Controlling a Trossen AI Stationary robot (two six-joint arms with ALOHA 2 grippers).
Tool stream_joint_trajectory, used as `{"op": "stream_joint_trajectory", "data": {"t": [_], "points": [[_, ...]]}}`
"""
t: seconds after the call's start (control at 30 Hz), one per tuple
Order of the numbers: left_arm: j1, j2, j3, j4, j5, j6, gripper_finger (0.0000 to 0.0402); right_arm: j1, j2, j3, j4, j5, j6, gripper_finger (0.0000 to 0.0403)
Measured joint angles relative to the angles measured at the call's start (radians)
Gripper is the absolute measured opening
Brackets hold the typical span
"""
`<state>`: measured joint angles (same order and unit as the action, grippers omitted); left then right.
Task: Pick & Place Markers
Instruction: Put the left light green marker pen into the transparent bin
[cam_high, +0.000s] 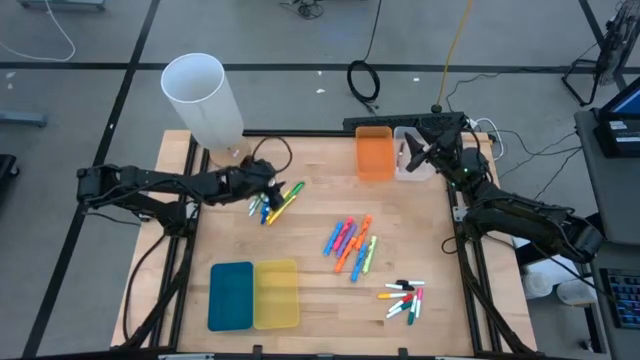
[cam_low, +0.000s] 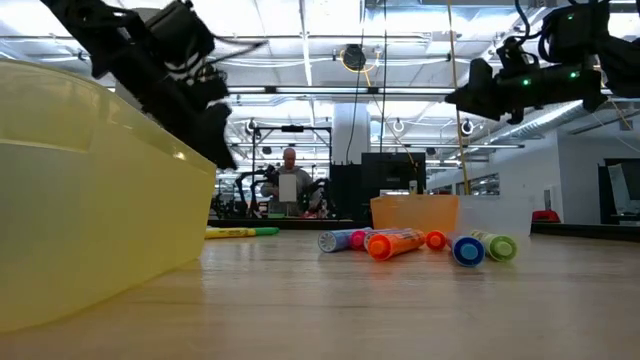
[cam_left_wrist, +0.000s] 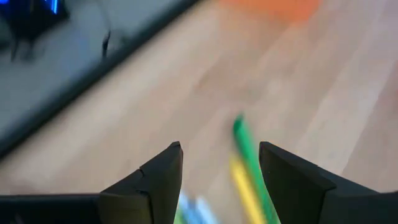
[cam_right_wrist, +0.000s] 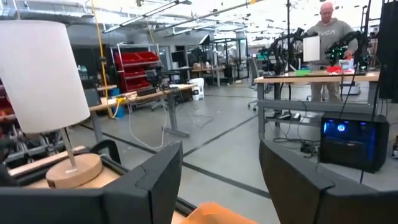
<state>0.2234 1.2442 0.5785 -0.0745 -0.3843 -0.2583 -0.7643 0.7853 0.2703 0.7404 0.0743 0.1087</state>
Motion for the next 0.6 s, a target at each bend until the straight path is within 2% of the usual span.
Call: {"op": "stream_joint_trajectory", "data": {"t": [0.2, 0.4, 0.6], "points": [[0.0, 0.0, 0.0, -0.224, 0.024, -0.184, 0.0214, 0.0, 0.0, 0.0, 0.03, 0.0, 0.003, 0.0201], [0.0, 0.0, 0.0, -0.331, 0.042, -0.3, 0.0214, 0.0, 0.0, 0.0, 0.031, -0.007, 0.004, 0.0199], [0.001, 0.043, 0.0, -0.422, 0.067, -0.355, 0.0214, 0.0, 0.0, 0.0, 0.034, -0.08, 0.056, 0.02]]}}
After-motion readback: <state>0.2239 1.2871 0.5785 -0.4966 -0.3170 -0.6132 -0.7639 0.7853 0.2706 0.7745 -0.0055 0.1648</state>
